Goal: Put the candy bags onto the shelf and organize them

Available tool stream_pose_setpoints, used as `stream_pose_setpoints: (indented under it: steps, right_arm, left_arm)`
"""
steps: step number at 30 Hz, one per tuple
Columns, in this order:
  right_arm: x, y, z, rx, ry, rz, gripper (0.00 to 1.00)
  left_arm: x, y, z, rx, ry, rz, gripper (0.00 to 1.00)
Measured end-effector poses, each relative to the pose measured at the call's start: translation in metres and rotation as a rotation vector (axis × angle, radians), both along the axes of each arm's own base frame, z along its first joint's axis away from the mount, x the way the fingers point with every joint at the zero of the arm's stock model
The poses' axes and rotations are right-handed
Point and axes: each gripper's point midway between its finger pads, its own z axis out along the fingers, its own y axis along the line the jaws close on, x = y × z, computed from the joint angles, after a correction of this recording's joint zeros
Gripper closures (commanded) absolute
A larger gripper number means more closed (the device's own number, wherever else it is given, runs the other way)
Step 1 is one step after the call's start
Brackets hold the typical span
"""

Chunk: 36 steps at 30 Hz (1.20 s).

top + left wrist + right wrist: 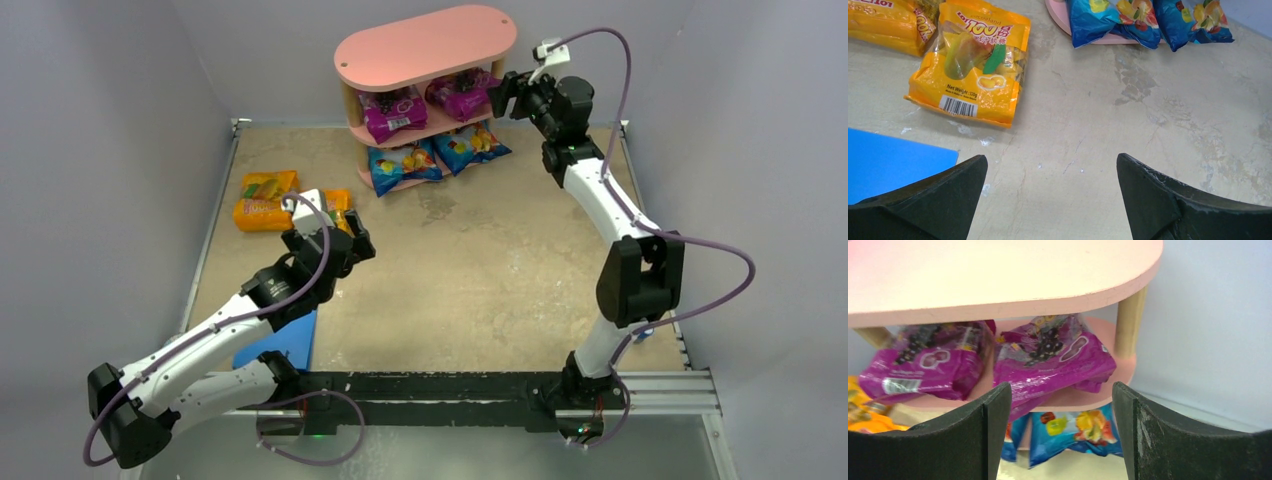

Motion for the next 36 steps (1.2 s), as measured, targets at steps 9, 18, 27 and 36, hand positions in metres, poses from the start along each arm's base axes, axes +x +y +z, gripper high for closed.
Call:
stream_pose_setpoints:
  steps: [9, 18, 27, 36]
  right_arm:
    - [0.037, 0.007, -0.013, -0.178, -0.078, 0.039, 0.28]
    - [0.065, 0.026, -0.018, -0.190, -0.102, 0.122, 0.32]
    - [0.070, 0.043, -0.045, -0.177, -0.066, 0.168, 0.35]
    - [0.072, 0.049, -0.081, -0.165, -0.054, 0.149, 0.36]
  left_arm:
    - [0.000, -0.009, -0.010, 0.001, 0.036, -0.031, 0.01]
    - [-0.001, -0.012, -0.012, -0.011, 0.048, -0.043, 0.01]
    - [-0.002, -0.012, -0.013, -0.007, 0.055, -0.043, 0.01]
    - [-0.005, -0.009, -0.018, 0.010, 0.072, -0.041, 0.01]
